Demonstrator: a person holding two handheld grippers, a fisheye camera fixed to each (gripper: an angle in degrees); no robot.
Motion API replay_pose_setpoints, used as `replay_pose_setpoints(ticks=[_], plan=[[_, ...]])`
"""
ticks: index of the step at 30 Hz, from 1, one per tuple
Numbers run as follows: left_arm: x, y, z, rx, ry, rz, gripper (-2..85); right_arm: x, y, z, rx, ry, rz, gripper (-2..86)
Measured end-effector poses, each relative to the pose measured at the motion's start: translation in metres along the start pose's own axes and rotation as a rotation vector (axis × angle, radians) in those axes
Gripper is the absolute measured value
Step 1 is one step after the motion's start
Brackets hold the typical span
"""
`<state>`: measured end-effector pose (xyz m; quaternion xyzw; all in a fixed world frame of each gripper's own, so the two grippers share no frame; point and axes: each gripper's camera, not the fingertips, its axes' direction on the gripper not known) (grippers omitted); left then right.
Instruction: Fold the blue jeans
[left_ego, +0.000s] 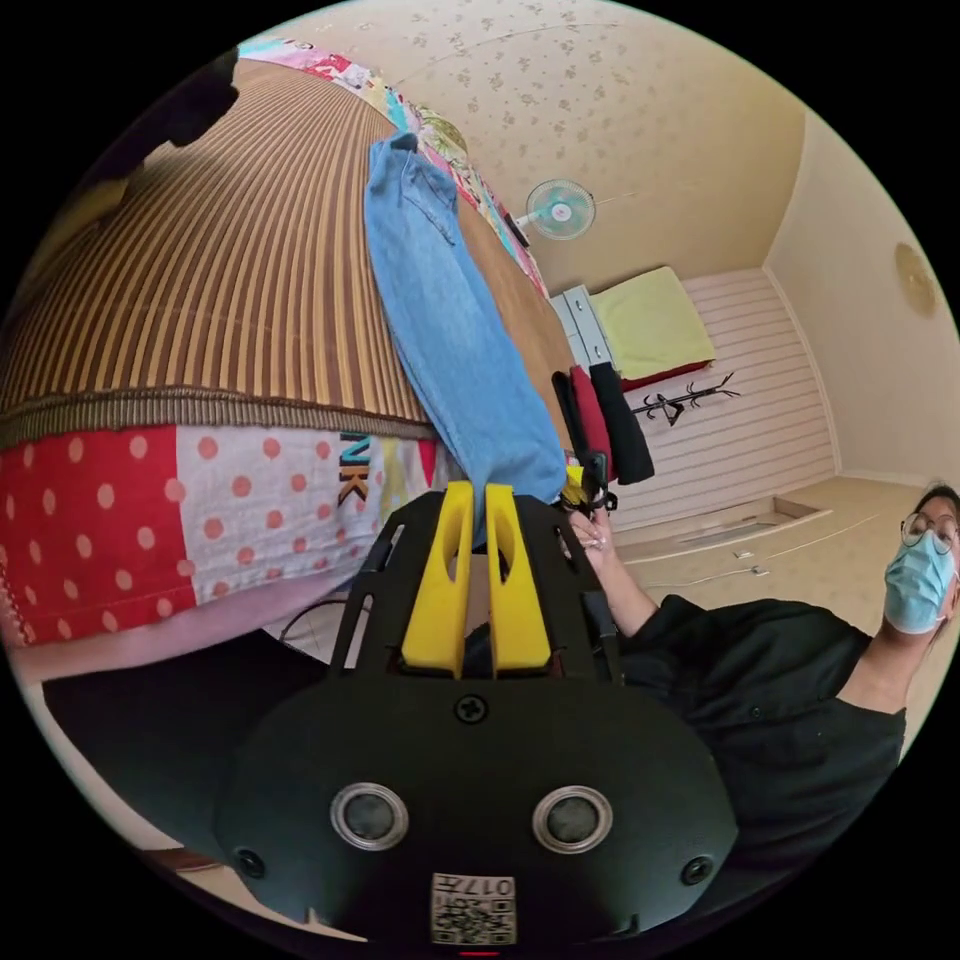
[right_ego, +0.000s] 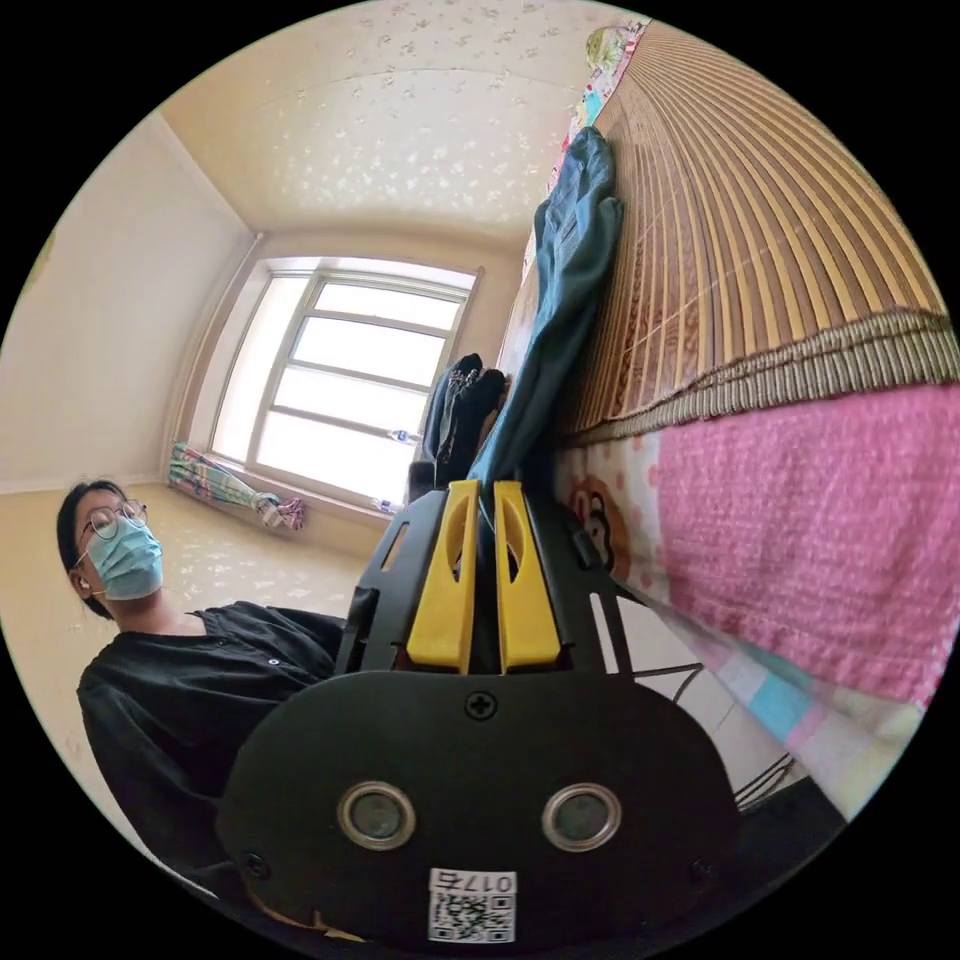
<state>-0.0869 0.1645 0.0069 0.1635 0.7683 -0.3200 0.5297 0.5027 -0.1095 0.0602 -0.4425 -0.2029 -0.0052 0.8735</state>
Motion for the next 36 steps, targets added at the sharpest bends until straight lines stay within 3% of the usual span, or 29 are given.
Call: replay_pose_setpoints(ticks=[10,17,27,32,36], plan=[[0.136,-0.012,-0.071,0.180,0.267,0.258,-0.4,-0.156,-0.041,-0.048,0.046,-0.203,-0.259,2.7],[0.294,-0.020,-0.125,0.232,0.298,0.556,-0.1,-0.326,-0.071,-0.084,0.053,-0.251,-0.540,2.7],[0.457,-0.009,-0.178,0.327,0.318,0.821,-0.4,-0.535,-0.073,-0.112,0.078,-0.206,-0.844,2.5],[0.492,-0.015,-0.188,0.415,0.409,0.834,-0.4,-0.626,-0.057,-0.108,0.144,-0.014,-1.064,2.3],[0.480,-0.045,-0.181,0.441,0.351,0.735,-0.4,-0.645,-0.072,-0.089,0.209,0.264,-1.019,2.2]])
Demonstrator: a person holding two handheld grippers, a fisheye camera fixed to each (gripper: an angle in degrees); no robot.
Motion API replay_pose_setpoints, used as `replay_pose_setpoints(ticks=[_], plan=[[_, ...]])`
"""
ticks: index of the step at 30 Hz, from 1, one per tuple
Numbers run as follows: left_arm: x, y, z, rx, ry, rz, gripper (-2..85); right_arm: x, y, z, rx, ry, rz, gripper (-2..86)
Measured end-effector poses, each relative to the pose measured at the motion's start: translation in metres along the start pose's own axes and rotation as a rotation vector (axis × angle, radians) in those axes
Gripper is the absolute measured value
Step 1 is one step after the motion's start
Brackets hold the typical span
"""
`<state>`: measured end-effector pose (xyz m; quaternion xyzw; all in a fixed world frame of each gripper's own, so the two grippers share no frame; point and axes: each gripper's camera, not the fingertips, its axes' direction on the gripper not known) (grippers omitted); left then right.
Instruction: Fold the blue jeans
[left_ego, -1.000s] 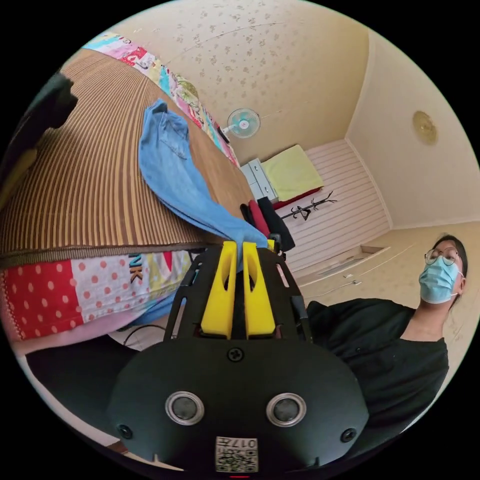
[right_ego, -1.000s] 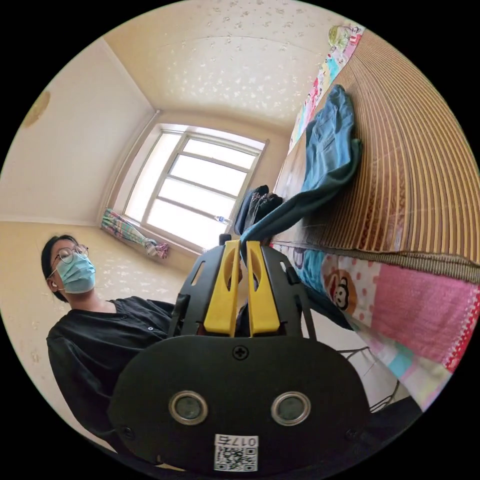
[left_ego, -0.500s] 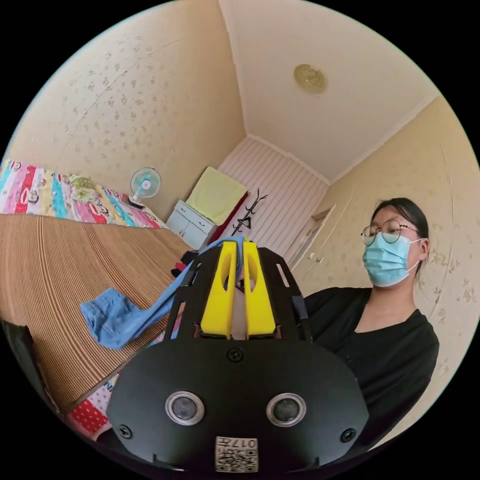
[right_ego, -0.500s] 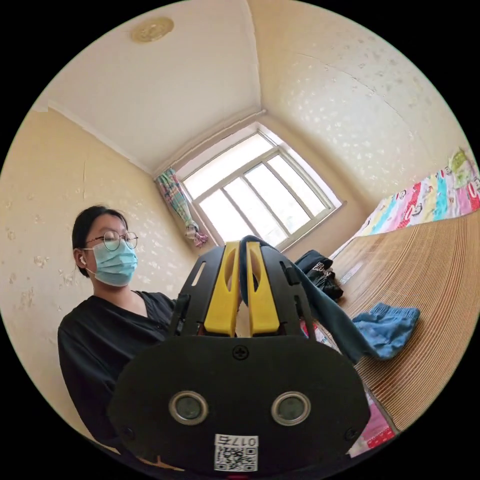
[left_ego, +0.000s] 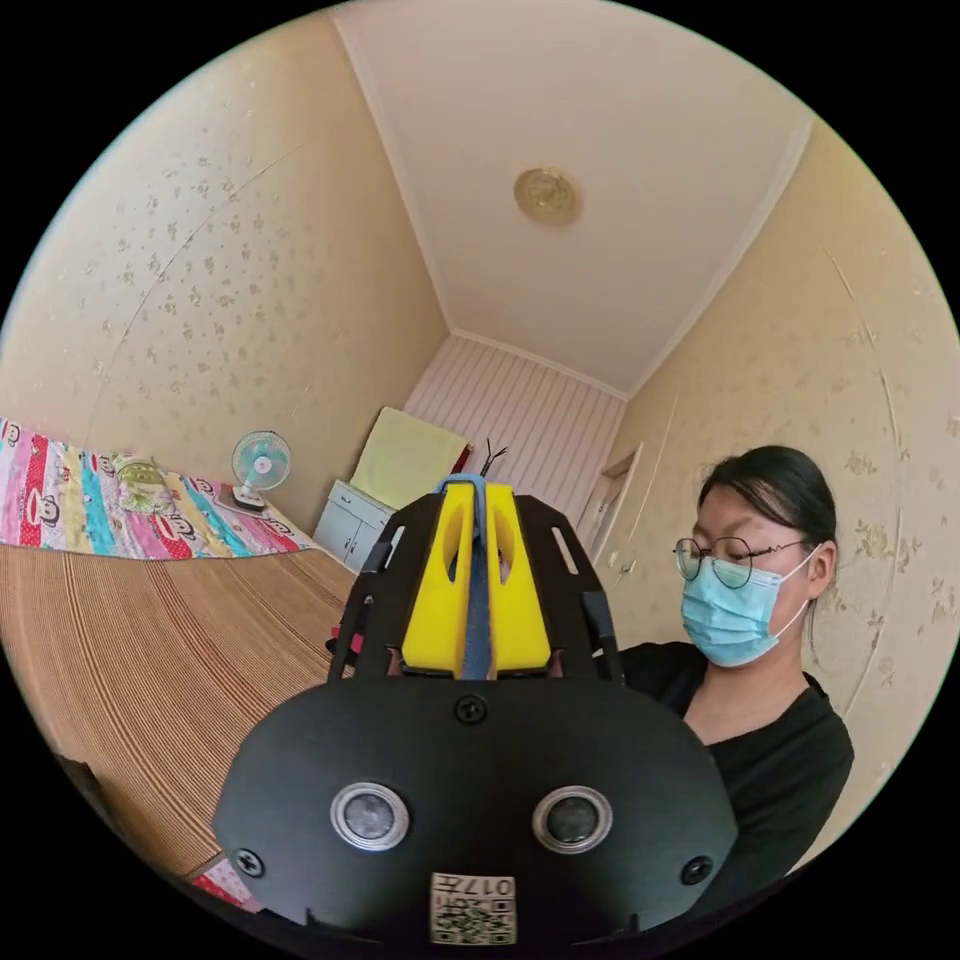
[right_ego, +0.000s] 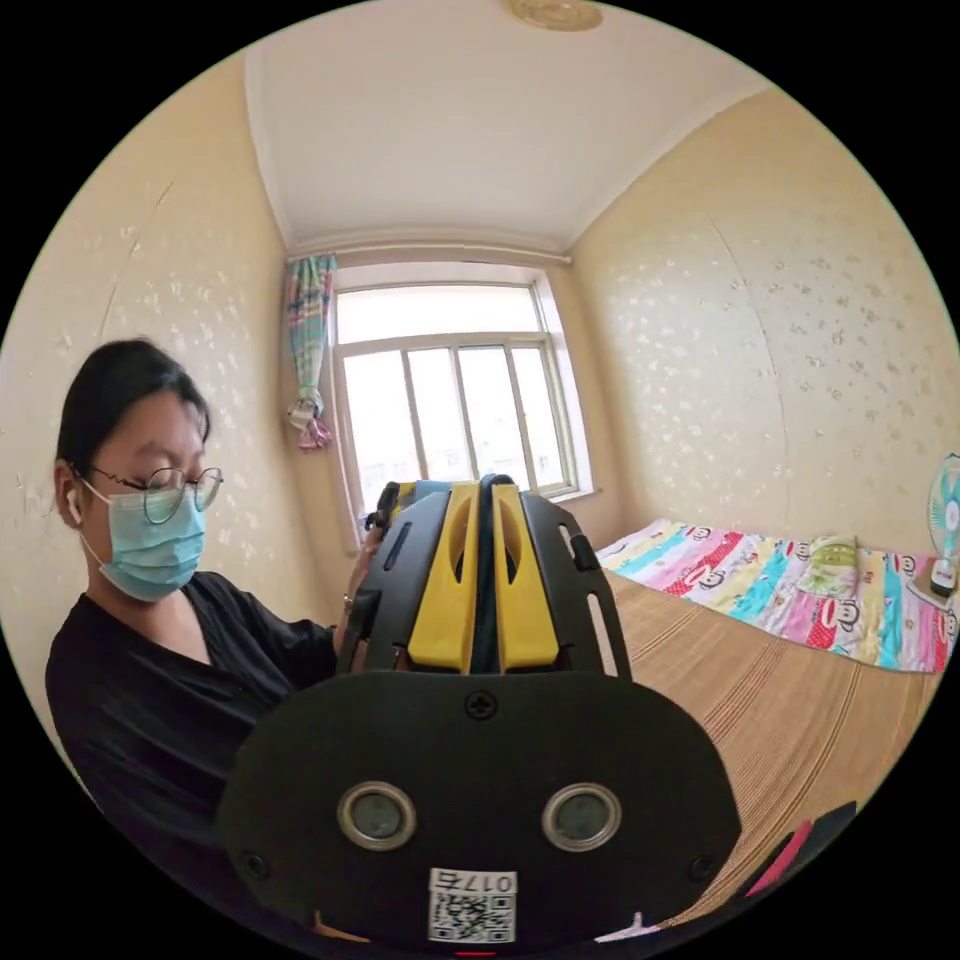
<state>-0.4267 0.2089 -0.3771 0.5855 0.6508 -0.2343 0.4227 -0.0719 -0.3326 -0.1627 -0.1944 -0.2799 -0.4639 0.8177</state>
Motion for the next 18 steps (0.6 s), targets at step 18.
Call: replay_pose_setpoints(ticks=[18], plan=[[-0.358,0.057,0.085,-0.188,-0.437,-0.363,-0.4,0.261,0.072,0.202,-0.306,0.508,0.322,2.0]])
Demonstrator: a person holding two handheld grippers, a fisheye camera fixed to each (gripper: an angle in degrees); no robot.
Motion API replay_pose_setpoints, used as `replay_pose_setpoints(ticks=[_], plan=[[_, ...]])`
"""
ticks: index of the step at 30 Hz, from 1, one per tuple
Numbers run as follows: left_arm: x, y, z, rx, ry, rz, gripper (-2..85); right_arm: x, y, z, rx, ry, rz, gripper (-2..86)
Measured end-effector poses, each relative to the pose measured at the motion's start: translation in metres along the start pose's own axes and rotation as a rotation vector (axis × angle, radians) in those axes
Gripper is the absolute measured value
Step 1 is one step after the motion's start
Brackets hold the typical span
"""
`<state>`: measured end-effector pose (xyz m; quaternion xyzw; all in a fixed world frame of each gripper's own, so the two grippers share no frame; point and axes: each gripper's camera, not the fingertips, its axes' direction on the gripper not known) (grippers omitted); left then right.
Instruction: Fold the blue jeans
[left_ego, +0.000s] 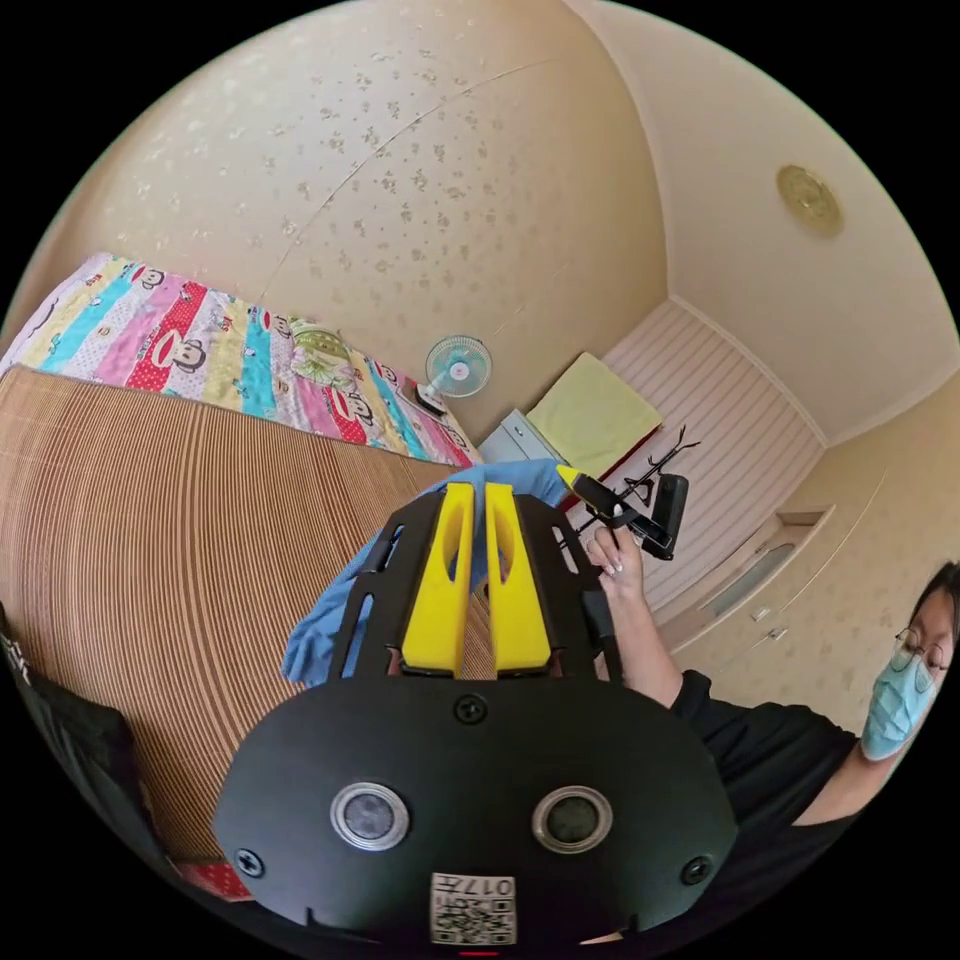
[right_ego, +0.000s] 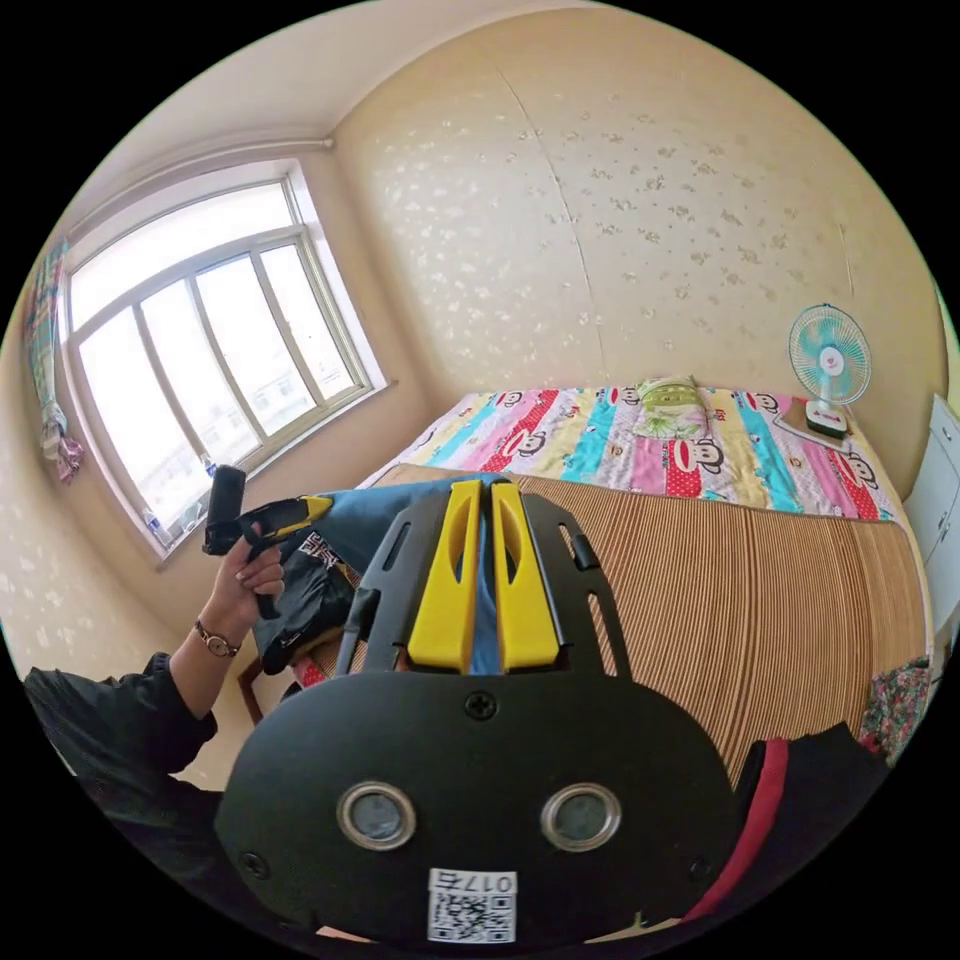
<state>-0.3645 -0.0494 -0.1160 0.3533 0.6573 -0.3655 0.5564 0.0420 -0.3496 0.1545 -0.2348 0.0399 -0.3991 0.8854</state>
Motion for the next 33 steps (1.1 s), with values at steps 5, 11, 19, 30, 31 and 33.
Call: replay_pose_setpoints(ticks=[5,11,19,30,31,33], plan=[[-0.066,0.109,0.047,-0.146,-0.004,-0.068,-0.3,0.044,0.105,0.038,-0.116,-0.142,0.047,2.1],[-0.118,0.241,0.072,-0.267,0.044,-0.197,0.2,0.079,0.284,0.045,-0.167,-0.329,0.262,2.3],[-0.156,0.322,0.081,-0.364,-0.030,-0.260,6.3,0.107,0.441,0.077,-0.310,-0.363,0.628,2.4],[-0.225,0.280,0.108,-0.445,-0.123,-0.321,14.6,0.147,0.394,0.143,-0.408,-0.317,0.588,13.8],[-0.231,0.281,0.122,-0.509,-0.184,-0.317,13.9,0.142,0.395,0.159,-0.428,-0.327,0.597,13.5],[-0.232,0.284,0.130,-0.521,-0.183,-0.296,12.4,0.130,0.398,0.181,-0.485,-0.291,0.614,12.2]])
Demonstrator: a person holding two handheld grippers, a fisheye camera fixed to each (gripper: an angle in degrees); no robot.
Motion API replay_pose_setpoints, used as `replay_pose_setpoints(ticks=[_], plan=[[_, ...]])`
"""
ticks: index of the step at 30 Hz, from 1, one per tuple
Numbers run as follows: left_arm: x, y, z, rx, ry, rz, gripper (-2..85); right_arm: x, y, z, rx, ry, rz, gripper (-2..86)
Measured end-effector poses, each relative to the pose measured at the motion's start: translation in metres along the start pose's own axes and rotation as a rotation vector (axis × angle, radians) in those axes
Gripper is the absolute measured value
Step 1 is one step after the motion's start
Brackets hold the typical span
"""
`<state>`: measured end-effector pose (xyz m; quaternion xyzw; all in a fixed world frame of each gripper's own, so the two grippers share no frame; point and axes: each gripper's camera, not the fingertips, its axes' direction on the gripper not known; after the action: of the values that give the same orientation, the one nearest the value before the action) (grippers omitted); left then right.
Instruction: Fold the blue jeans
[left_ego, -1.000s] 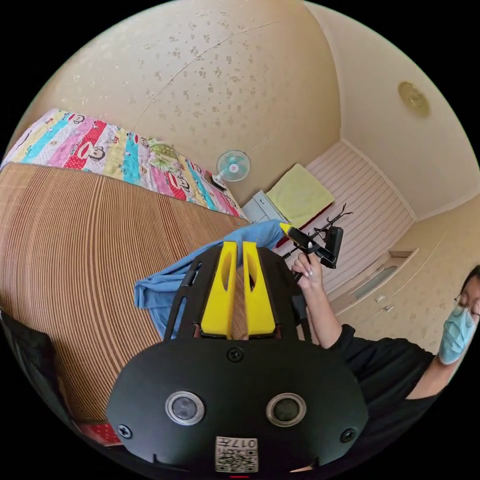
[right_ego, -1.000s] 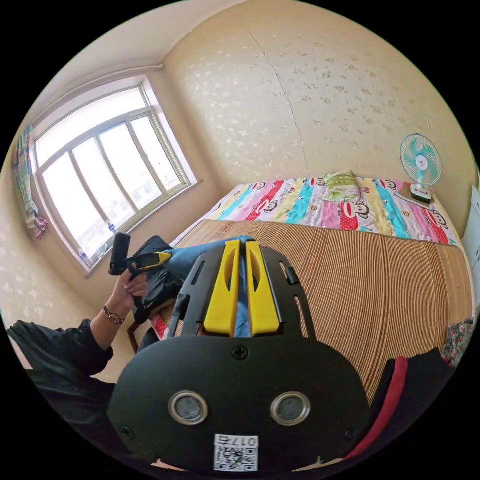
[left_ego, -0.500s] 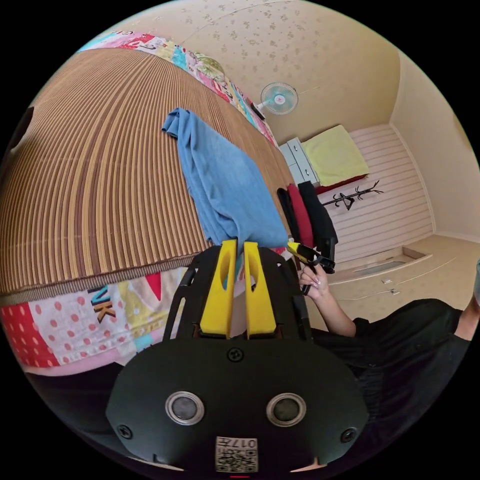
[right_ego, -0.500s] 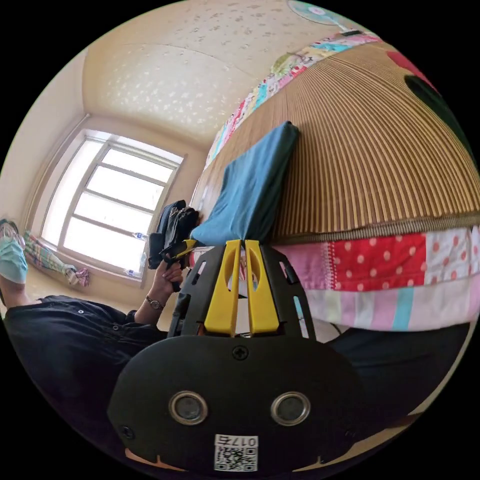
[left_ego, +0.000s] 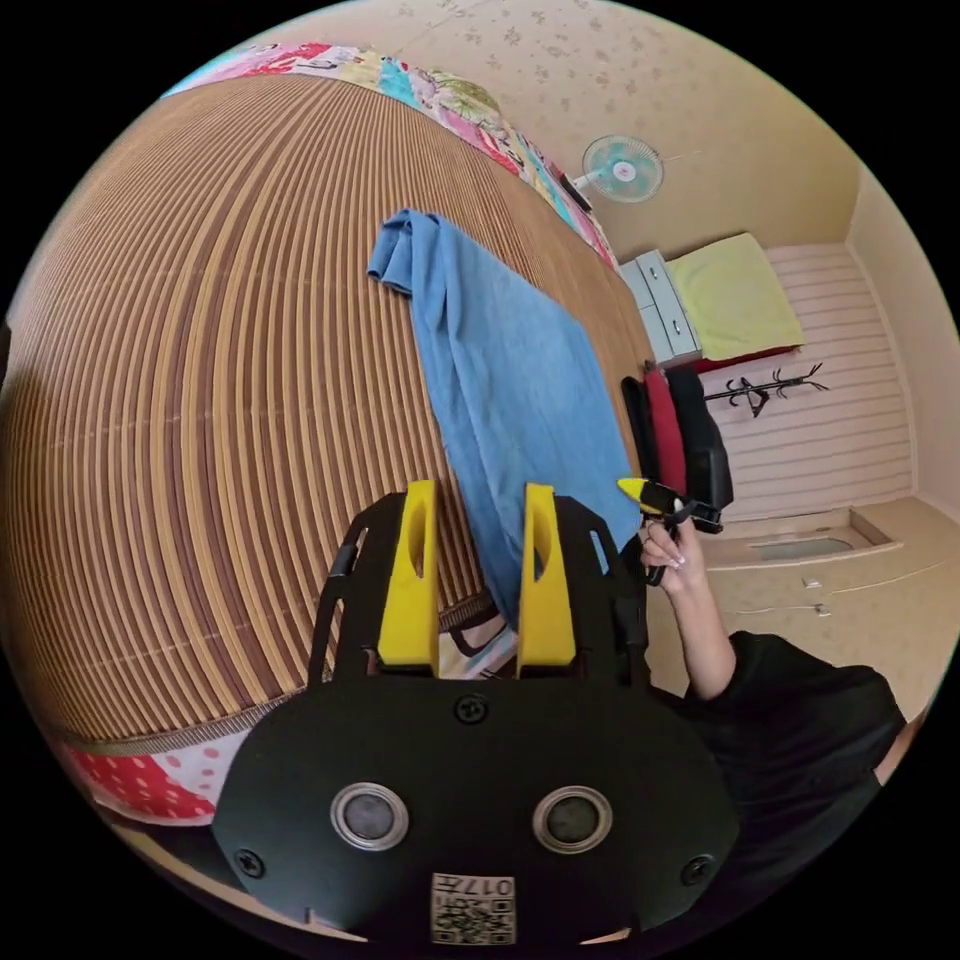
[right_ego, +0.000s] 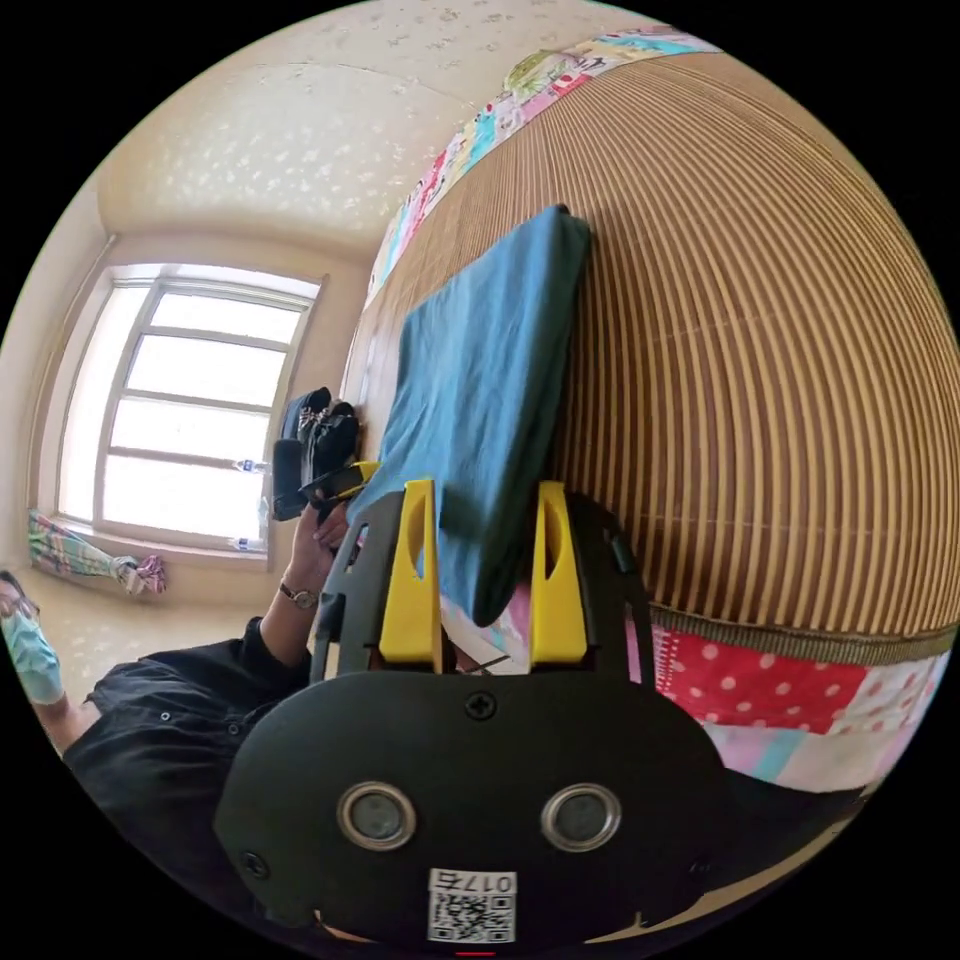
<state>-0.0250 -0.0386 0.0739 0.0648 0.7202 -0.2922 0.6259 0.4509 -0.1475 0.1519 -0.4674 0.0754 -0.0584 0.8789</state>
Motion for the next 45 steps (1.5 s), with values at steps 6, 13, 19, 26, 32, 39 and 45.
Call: replay_pose_setpoints(ticks=[6,13,19,26,32,39,45], plan=[[-0.016,0.032,0.014,-0.062,0.079,-0.023,9.4,-0.005,0.022,0.022,-0.051,0.034,0.028,7.8],[-0.030,0.117,0.026,-0.268,0.158,0.073,5.0,0.012,0.099,0.013,-0.216,-0.077,-0.044,6.7],[-0.052,0.163,0.013,-0.113,0.194,-0.007,11.7,0.043,0.138,0.000,-0.151,-0.093,0.032,11.4],[-0.074,0.160,0.019,-0.113,0.181,0.044,11.7,0.058,0.129,-0.024,-0.064,-0.187,-0.048,13.5],[-0.086,0.193,0.031,-0.203,0.192,0.099,10.4,0.079,0.150,-0.031,-0.068,-0.243,-0.060,12.7],[-0.090,0.224,0.037,-0.086,0.168,0.120,11.4,0.098,0.171,-0.069,0.067,-0.336,-0.047,12.8],[-0.104,0.239,0.051,-0.078,0.197,0.141,10.2,0.098,0.153,-0.070,-0.006,-0.286,-0.057,13.4]])
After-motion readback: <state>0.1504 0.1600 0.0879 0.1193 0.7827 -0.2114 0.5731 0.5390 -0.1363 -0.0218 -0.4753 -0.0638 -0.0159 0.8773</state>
